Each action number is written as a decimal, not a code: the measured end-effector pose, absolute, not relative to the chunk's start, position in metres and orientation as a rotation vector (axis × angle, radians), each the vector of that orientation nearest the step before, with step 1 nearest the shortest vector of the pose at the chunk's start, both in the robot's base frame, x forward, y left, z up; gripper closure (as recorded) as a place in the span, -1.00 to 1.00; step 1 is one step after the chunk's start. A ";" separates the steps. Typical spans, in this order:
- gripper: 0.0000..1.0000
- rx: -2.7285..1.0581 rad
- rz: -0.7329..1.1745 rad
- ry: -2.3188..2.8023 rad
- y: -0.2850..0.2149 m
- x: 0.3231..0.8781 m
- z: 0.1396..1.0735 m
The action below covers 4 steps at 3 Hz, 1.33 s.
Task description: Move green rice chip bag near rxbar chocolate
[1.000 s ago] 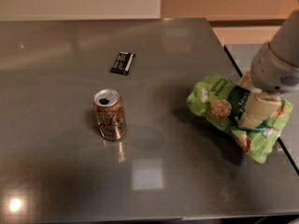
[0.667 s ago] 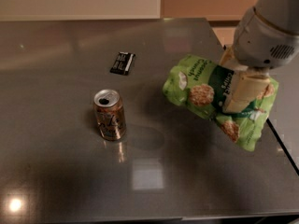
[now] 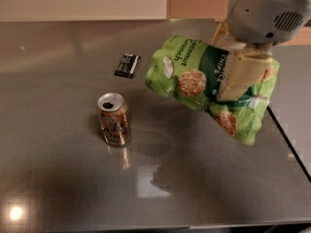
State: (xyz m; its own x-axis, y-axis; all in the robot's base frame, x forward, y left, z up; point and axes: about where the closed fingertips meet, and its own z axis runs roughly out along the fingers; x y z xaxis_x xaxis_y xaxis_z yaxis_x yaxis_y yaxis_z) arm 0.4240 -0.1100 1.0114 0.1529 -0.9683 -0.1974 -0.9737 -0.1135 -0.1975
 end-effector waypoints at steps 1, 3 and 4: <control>-0.27 -2.145 0.018 1.861 -0.102 0.422 1.021; 0.20 -2.081 0.019 1.913 -0.114 0.440 1.020; 0.66 -2.048 0.024 1.956 -0.125 0.453 1.014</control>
Offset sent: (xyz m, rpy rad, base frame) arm -0.0066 -0.0092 0.0009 -0.0228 0.0723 -0.0202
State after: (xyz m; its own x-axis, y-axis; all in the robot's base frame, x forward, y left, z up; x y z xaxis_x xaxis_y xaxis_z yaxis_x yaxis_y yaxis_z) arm 0.4532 -0.1247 1.0138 0.0683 -0.9726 -0.2224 -0.9777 -0.0208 -0.2089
